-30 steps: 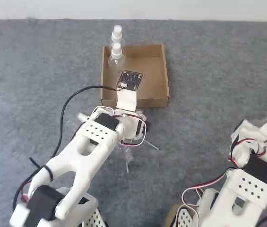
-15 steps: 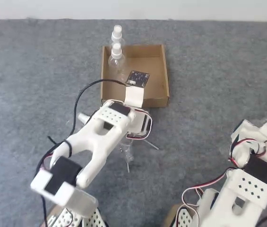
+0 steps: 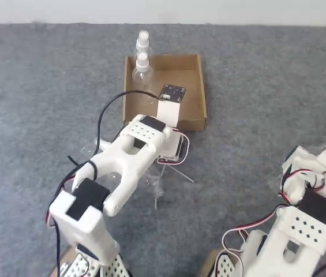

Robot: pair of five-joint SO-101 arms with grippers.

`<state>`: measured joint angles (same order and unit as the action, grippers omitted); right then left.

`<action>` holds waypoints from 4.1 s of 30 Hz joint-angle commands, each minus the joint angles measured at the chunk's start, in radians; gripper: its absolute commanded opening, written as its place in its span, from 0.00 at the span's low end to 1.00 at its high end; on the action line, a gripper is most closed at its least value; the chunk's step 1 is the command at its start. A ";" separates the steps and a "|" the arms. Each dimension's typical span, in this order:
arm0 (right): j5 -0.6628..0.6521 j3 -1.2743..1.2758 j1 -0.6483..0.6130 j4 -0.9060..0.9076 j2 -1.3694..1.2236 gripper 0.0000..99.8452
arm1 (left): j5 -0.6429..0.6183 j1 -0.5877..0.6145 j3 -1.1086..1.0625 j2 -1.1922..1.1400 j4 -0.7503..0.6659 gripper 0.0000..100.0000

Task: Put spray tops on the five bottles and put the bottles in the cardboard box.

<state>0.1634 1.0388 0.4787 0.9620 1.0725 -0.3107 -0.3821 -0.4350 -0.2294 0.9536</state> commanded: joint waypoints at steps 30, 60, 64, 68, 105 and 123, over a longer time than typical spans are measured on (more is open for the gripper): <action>-0.054 -0.015 -0.013 -0.031 0.027 0.07 | 0.364 -0.192 0.079 -0.017 0.275 0.21; -0.055 -0.015 -0.013 -0.031 0.027 0.07 | 0.279 -0.190 0.512 -0.273 0.585 0.23; -0.055 -0.015 -0.013 -0.031 0.027 0.07 | 0.262 -0.190 0.522 -0.279 0.557 0.23; -0.055 -0.015 -0.013 -0.031 0.027 0.07 | 0.258 -0.190 0.519 -0.305 0.523 0.23; -0.055 -0.015 -0.013 -0.028 0.027 0.07 | 0.261 -0.192 0.073 0.365 0.356 0.01; -0.055 -0.017 -0.015 -0.025 0.028 0.07 | 0.256 -0.190 -0.421 1.060 0.000 0.01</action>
<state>0.1250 1.0388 0.4787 0.9620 1.0725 -0.0437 -0.5738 -0.8170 0.6682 1.0165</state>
